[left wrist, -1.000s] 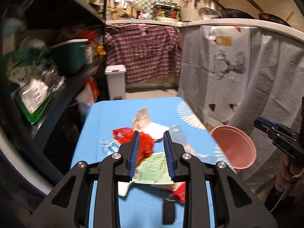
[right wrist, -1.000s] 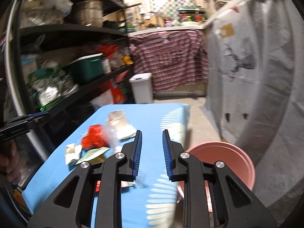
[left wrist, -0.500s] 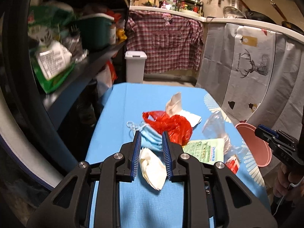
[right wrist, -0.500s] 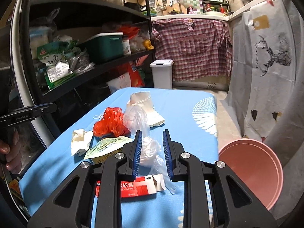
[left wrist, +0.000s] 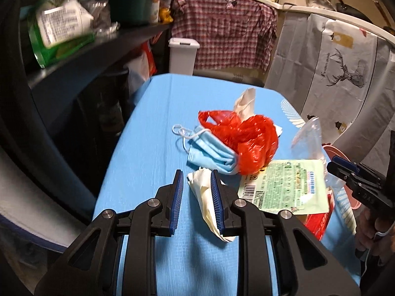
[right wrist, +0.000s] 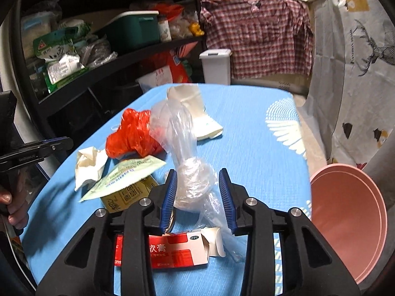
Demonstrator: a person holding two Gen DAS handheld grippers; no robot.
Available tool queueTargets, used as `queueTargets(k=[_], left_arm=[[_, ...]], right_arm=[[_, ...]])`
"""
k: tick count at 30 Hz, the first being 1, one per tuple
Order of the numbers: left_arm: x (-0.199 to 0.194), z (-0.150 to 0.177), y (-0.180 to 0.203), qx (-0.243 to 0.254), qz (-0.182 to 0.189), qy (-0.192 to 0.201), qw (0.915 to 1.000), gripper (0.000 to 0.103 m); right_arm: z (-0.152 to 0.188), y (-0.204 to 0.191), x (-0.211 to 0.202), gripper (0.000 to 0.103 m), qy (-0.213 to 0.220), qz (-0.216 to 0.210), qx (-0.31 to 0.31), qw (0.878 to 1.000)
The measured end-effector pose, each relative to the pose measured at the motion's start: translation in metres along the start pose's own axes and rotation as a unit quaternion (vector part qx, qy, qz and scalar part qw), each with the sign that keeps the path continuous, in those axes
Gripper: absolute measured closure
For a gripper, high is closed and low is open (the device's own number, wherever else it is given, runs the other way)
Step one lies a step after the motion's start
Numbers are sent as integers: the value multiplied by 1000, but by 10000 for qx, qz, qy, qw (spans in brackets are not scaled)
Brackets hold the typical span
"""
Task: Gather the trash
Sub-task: 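Grasp the clear plastic bag with the right tool while the left tool grasps the paper mask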
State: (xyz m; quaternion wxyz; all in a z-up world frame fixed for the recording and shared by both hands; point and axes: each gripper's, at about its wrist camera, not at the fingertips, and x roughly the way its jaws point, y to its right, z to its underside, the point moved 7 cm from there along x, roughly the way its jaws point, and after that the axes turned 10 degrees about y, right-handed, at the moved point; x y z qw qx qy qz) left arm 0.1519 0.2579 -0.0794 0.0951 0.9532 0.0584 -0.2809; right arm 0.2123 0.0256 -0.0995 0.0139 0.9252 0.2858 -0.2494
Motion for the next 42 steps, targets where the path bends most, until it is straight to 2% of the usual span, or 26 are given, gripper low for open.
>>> queueTargets(k=[11, 18, 20, 21, 25, 42], left_arm=[[23, 18, 1, 5, 50, -423, 9991, 80], [24, 21, 3, 131, -7, -477, 9988, 80], [22, 19, 3, 183, -15, -422, 9989, 83], [21, 19, 4, 206, -2, -424, 9989, 90], [24, 20, 8, 340, -52, -481, 9983, 96], [-15, -13, 28, 419, -73, 216, 9989, 99]], right_arm=[[12, -1, 17, 66, -279, -116, -14, 9995], [13, -5, 19, 69, -320, -134, -83, 9994], [13, -5, 18, 70, -317, -130, -82, 9994], [12, -5, 17, 71, -300, -108, -83, 9995], [8, -2, 12, 74, -241, -64, -75, 9997], [-13, 7, -28, 76, 194, 88, -154, 9997]])
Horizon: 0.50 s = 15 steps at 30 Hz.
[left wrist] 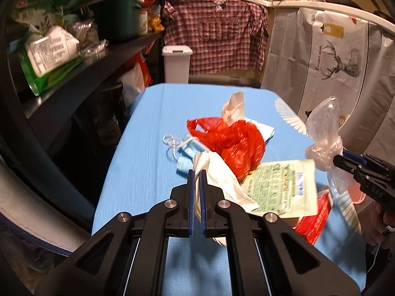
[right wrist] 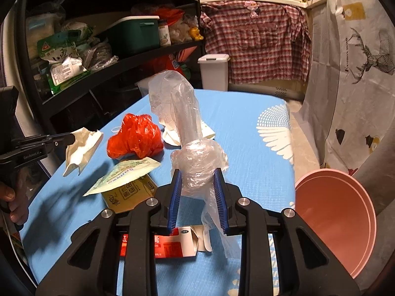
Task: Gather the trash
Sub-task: 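Grasp the clear plastic bag with the right tool while the left tool grasps the paper mask, then carry the plastic bag and paper mask in both tools over the pink bin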
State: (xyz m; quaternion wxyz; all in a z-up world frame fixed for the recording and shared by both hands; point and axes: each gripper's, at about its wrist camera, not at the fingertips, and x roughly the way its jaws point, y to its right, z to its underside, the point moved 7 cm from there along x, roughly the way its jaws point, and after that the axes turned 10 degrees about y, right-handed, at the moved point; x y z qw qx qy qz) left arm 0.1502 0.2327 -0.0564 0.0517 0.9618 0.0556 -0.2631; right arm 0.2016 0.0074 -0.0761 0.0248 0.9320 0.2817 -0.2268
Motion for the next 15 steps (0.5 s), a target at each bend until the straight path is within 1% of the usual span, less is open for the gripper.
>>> queueTargets(k=[15], left_arm=[[-36, -18, 28, 26, 121, 378, 9992, 99]], right_arm=[[-21, 8, -49, 76, 417, 80, -4, 9991]])
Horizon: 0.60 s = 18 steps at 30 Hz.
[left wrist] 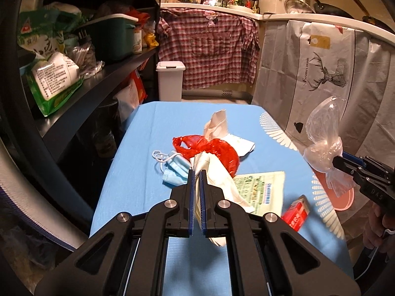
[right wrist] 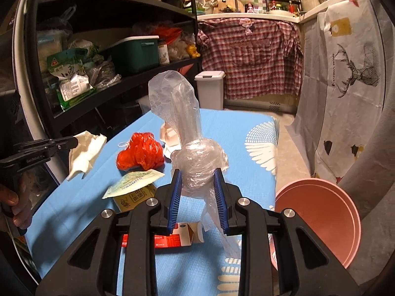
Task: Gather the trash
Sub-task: 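Carry the plastic bag and paper mask in both tools over the pink bin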
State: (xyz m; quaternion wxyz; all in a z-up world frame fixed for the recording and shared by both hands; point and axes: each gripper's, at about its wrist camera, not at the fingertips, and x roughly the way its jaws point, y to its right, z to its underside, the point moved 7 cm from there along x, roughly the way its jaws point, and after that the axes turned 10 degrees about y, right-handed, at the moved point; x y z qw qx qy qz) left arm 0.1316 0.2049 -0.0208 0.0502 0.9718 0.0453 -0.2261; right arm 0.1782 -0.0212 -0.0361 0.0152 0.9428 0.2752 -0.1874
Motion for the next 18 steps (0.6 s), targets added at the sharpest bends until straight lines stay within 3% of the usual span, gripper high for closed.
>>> queueTargets(k=[18], left_arm=[[-21, -15, 34, -15, 263, 203, 9994, 99]], right_arm=[[-50, 22, -73, 76, 489, 181, -84, 9986]])
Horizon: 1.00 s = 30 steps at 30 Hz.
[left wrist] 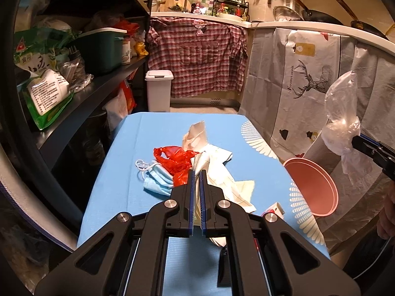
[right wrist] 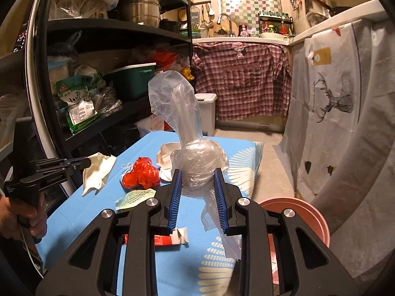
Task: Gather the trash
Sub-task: 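Carry the plastic bag and paper mask in both tools over the pink bin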
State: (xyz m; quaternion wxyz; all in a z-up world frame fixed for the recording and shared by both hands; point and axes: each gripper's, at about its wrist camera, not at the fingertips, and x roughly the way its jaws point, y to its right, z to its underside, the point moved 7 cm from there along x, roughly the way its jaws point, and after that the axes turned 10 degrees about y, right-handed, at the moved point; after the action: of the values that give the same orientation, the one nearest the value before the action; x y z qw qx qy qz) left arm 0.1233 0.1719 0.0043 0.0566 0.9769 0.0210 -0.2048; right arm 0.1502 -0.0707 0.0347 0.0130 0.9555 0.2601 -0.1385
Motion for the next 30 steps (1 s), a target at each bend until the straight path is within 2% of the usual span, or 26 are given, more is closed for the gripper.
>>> queueTargets(k=[12, 30], left_arm=[[-1, 2, 27, 148, 179, -2, 9997, 99], [19, 2, 72, 266, 512, -42, 9983, 99]], right_arm=[[23, 32, -8, 76, -19, 330, 151, 9993], [33, 64, -13, 76, -50, 651, 381, 9971]])
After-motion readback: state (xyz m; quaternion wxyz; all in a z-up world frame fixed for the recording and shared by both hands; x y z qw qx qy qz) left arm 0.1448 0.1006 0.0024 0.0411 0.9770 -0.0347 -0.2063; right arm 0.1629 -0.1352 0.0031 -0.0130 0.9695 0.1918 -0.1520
